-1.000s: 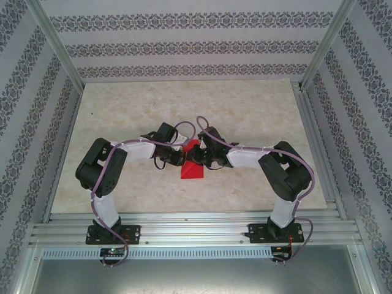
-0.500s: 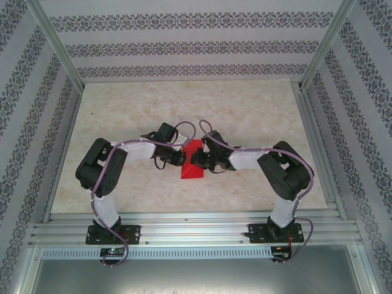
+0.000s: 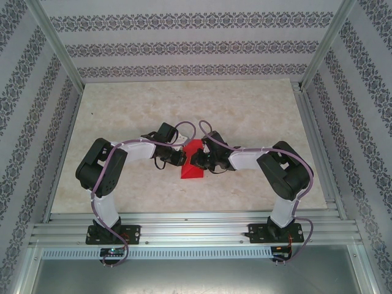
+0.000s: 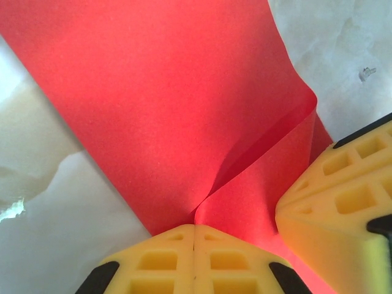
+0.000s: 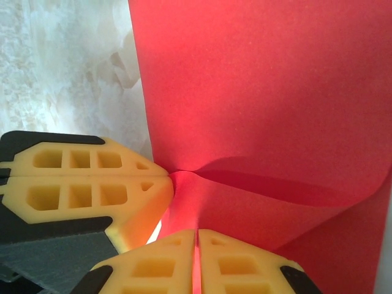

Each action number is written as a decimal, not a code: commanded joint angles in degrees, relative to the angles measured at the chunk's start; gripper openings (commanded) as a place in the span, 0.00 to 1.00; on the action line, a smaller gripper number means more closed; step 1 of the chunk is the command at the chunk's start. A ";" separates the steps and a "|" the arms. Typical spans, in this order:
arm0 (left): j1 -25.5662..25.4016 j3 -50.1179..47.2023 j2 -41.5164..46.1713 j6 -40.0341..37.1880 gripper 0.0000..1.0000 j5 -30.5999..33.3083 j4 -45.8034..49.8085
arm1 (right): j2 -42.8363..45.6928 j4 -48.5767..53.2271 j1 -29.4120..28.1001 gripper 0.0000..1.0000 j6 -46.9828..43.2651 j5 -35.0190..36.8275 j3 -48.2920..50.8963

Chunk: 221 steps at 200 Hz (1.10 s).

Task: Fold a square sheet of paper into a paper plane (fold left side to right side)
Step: Fold the triangle a second time at the center of the table.

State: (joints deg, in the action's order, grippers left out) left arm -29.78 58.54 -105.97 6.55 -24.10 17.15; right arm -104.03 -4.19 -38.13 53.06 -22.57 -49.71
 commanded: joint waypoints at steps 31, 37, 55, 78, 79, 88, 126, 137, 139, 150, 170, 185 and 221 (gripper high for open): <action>-1.15 -0.35 -1.18 -0.48 0.06 1.40 0.26 | -1.62 3.54 -0.05 0.11 -0.76 1.37 -0.60; -1.21 -0.43 -1.20 -0.47 0.06 1.44 0.17 | -1.53 3.80 -0.07 0.10 -0.76 1.54 -0.47; -1.16 -0.44 -1.21 -0.48 0.06 1.47 0.18 | -1.10 4.09 0.04 0.10 -0.92 1.82 -0.12; -1.16 -0.39 -1.28 -0.57 0.06 1.53 0.26 | -1.00 4.49 0.00 0.11 -1.32 2.04 -0.24; -1.20 -0.37 -1.31 -0.57 0.06 1.56 0.34 | -1.00 4.51 -0.01 0.11 -1.35 2.07 -0.27; -1.16 -0.36 -1.24 -0.52 0.06 1.55 0.34 | -1.25 4.54 0.08 0.11 -1.41 1.90 -0.30; -1.16 -0.71 -0.92 -0.49 0.07 1.39 0.09 | -2.79 5.65 0.03 0.10 -1.73 1.72 -0.30; -1.19 -0.74 -0.57 -0.32 0.07 1.14 -0.10 | -3.02 6.66 -0.05 0.10 -2.01 1.95 -0.19; -1.21 -0.67 -0.51 -0.31 0.07 1.04 -0.10 | -3.02 6.89 -0.04 0.10 -2.06 2.03 -0.16; -1.16 -0.51 0.14 -0.13 0.07 0.80 -0.01 | -2.95 8.27 -0.05 0.10 -2.55 2.56 0.04; -1.09 -0.11 2.03 0.31 0.07 0.64 0.30 | -3.17 10.98 -0.04 0.10 -3.79 3.40 0.40; -0.98 0.53 3.46 0.56 0.07 0.55 0.97 | -3.54 12.28 -0.12 0.10 -4.58 3.67 0.62; -0.18 2.79 7.14 1.48 0.12 0.77 3.54 | -4.41 12.57 -0.21 0.10 -4.90 3.46 1.31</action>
State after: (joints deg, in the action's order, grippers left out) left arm -30.15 58.59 -103.13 6.85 -24.08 18.31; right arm -105.10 0.25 -38.13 49.98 -21.96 -50.15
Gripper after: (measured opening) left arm 0.092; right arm 0.103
